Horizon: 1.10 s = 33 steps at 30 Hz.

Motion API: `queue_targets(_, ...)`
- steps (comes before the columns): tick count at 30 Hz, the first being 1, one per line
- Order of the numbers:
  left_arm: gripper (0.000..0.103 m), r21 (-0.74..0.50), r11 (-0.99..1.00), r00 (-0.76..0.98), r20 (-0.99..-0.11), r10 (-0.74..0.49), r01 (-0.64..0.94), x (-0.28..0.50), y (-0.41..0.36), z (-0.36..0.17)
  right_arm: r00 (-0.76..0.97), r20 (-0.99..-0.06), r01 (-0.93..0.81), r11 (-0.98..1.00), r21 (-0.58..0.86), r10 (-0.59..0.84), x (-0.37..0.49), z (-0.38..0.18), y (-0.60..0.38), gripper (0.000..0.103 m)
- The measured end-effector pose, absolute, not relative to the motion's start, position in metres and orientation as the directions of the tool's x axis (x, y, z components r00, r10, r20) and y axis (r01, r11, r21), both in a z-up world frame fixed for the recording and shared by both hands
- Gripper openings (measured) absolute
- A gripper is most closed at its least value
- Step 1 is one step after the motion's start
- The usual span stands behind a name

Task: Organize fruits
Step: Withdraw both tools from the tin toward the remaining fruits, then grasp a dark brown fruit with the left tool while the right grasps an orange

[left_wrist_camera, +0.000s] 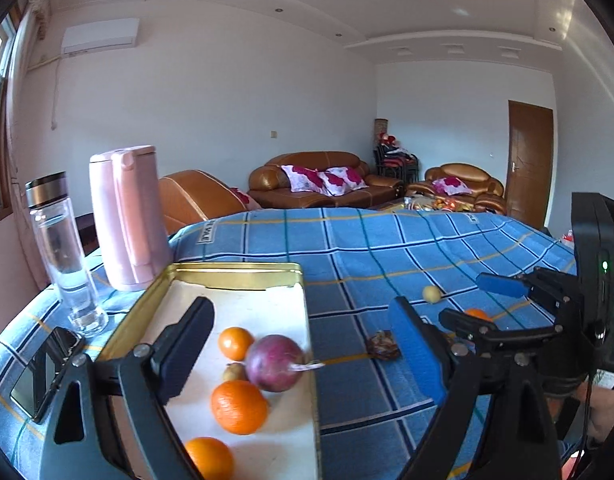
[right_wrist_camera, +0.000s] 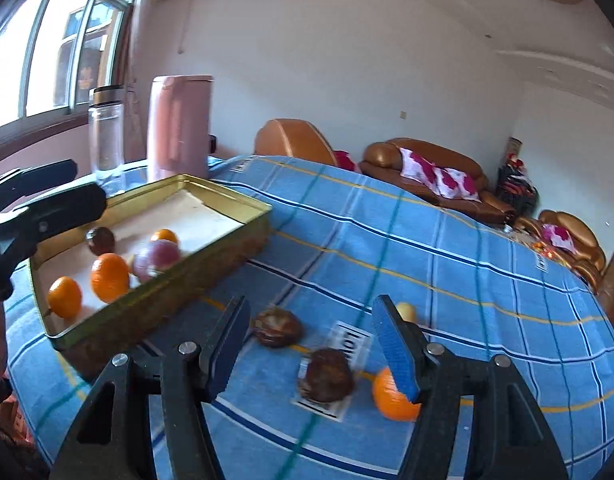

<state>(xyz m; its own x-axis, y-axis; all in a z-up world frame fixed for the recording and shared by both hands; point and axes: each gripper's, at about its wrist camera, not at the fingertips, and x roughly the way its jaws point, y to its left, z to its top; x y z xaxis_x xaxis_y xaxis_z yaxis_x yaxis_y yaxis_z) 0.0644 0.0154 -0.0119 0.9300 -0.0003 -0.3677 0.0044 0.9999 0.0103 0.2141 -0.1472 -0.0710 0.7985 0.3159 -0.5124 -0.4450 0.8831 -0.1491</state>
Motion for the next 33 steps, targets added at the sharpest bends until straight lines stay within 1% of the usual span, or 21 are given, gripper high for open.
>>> queue_targets(4,0.091,0.037,0.996,0.913,-0.403,-0.059,0.081,0.083,-0.020,-0.020,0.796,-0.545,-0.391,0.911,-0.132,0.263,0.227,-0.076,-0.174,0.065)
queue_targets(10,0.091,0.051,0.990,0.867,-0.489,-0.093,0.134,0.110,-0.053,-0.042,0.734,-0.615,-0.394,0.918,-0.038,0.289,0.242,-0.090,-0.195,0.065)
queue_targets(12,0.091,0.052,0.988,0.853,-0.514,-0.096,0.143,0.116,-0.058,-0.049,0.719,-0.641,-0.392,0.918,-0.057,0.268,0.247,-0.095,-0.195,0.065)
queue_targets(15,0.091,0.055,0.986,0.845,-0.523,-0.106,0.158,0.118,-0.061,-0.050,0.663,-0.692,-0.405,0.914,-0.008,0.287,0.258,-0.103,-0.198,0.065)
queue_targets(16,0.091,0.062,0.985,0.843,-0.527,-0.107,0.164,0.119,-0.063,-0.050,0.653,-0.700,-0.402,0.916,0.005,0.290,0.260,-0.105,-0.199,0.063)
queue_targets(17,0.091,0.070,0.982,0.837,-0.536,-0.111,0.175,0.121,-0.066,-0.051,0.638,-0.711,-0.402,0.915,0.020,0.296,0.263,-0.107,-0.200,0.058)
queue_targets(18,0.091,0.073,0.980,0.832,-0.542,-0.115,0.184,0.122,-0.068,-0.053,0.624,-0.720,-0.407,0.913,0.032,0.304,0.265,-0.109,-0.200,0.055)
queue_targets(19,0.091,0.076,0.979,0.825,-0.553,-0.118,0.191,0.124,-0.070,-0.054,0.612,-0.729,-0.408,0.912,0.041,0.307,0.267,-0.111,-0.201,0.048)
queue_targets(22,0.091,0.070,0.973,0.808,-0.572,-0.142,0.220,0.128,-0.075,-0.055,0.606,-0.732,-0.407,0.912,0.051,0.311,0.268,-0.112,-0.202,0.046)
queue_targets(26,0.083,0.071,0.966,0.794,-0.587,-0.161,0.249,0.133,-0.083,-0.056,0.645,-0.710,-0.380,0.925,0.026,0.285,0.263,-0.108,-0.206,0.046)
queue_targets(28,0.074,0.072,0.958,0.779,-0.601,-0.179,0.276,0.136,-0.088,-0.058,0.663,-0.699,-0.355,0.935,0.024,0.269,0.262,-0.106,-0.210,0.045)
queue_targets(29,0.065,0.071,0.953,0.767,-0.613,-0.193,0.296,0.137,-0.091,-0.060,0.671,-0.694,-0.339,0.940,0.027,0.262,0.262,-0.105,-0.213,0.045)
queue_targets(30,0.060,0.073,0.947,0.752,-0.628,-0.200,0.313,0.139,-0.095,-0.062,0.675,-0.690,-0.329,0.944,0.036,0.261,0.262,-0.104,-0.216,0.045)
queue_targets(33,0.059,0.067,0.939,0.725,-0.654,-0.215,0.338,0.146,-0.102,-0.067,0.674,-0.691,-0.312,0.949,0.054,0.261,0.264,-0.105,-0.221,0.045)
